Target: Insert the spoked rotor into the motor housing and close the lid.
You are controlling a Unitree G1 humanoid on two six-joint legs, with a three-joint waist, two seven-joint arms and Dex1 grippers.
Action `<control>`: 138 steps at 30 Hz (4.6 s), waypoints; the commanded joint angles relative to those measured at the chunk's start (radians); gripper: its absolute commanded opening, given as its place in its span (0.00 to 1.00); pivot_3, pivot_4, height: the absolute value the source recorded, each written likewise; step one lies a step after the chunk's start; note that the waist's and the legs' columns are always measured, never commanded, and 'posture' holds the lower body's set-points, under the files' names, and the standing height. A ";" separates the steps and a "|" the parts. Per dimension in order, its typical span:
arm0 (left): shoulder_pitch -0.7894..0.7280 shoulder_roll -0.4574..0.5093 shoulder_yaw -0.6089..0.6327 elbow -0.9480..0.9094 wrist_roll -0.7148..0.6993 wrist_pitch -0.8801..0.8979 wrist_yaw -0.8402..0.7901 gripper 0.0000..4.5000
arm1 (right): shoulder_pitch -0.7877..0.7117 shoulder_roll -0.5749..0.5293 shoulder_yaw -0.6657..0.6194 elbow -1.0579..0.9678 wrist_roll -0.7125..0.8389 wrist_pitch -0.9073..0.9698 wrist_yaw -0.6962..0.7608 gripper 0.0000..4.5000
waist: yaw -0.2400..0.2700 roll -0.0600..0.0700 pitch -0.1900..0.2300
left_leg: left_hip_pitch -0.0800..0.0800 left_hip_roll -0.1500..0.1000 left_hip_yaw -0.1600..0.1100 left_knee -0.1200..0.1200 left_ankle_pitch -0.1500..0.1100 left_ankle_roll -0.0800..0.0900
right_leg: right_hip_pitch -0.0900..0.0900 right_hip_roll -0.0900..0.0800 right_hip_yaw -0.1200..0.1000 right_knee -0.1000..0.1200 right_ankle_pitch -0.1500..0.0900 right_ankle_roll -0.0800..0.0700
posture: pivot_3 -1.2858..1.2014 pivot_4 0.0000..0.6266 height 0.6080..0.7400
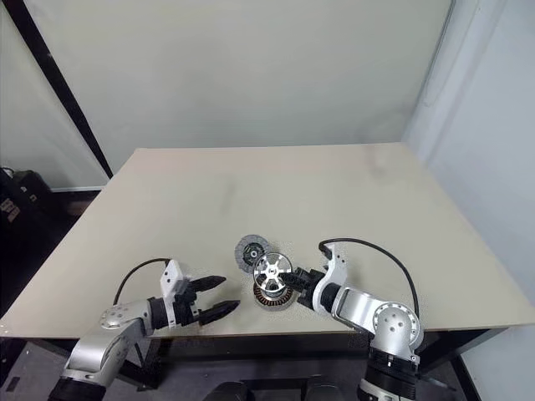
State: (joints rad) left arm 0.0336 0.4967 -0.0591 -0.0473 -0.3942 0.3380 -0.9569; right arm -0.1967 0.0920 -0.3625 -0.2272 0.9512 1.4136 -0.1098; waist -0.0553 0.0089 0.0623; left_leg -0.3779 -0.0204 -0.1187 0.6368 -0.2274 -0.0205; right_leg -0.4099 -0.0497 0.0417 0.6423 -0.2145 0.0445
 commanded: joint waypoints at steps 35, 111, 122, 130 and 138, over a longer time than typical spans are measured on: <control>0.017 0.000 0.004 -0.012 0.003 -0.057 -0.035 1.00 | 0.022 -0.010 0.089 0.009 -0.051 -0.049 0.026 0.08 | 0.000 0.000 0.000 | 0.000 0.000 0.000 -0.004 0.000 0.000 | -0.002 -0.001 0.000 -0.001 0.000 0.000 | 0.52 0.00 1.00; 0.008 0.000 -0.005 -0.018 0.008 -0.052 -0.011 1.00 | -0.038 0.052 -0.139 0.090 0.214 0.067 -0.033 0.09 | 0.005 0.000 0.000 | -0.002 -0.001 0.000 -0.006 0.000 0.000 | -0.003 -0.002 -0.001 -0.003 0.000 0.000 | 0.52 0.00 1.00; 0.001 0.000 -0.006 -0.018 0.008 -0.050 -0.011 1.00 | -0.022 0.015 -0.106 0.089 0.214 0.050 -0.055 0.09 | 0.004 0.000 0.000 | -0.002 0.000 0.000 -0.007 0.000 0.000 | -0.003 -0.001 -0.001 -0.003 0.000 0.000 | 0.52 0.00 1.00; 0.004 0.000 -0.004 -0.019 0.009 -0.051 -0.009 1.00 | 0.002 -0.015 -0.092 0.097 0.213 0.038 -0.048 0.09 | 0.004 0.000 0.000 | -0.001 0.000 0.000 -0.007 0.000 0.000 | -0.003 -0.001 -0.001 -0.003 0.000 0.000 | 0.52 0.00 1.00; 0.001 -0.001 -0.004 -0.013 0.010 -0.055 -0.010 1.00 | 0.024 -0.053 -0.072 0.095 0.197 0.030 -0.031 0.09 | 0.005 0.000 0.000 | -0.001 0.000 0.000 -0.006 0.000 0.000 | -0.003 -0.002 -0.001 -0.003 0.000 0.000 | 0.52 0.00 1.00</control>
State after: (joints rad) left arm 0.0492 0.4904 -0.0714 -0.0471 -0.3839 0.2947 -0.9665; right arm -0.1804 0.0566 -0.4459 -0.1205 1.1498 1.4447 -0.1459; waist -0.0506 0.0092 0.0627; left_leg -0.3794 -0.0205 -0.1186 0.6303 -0.2276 -0.0207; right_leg -0.4127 -0.0512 0.0406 0.6389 -0.2148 0.0446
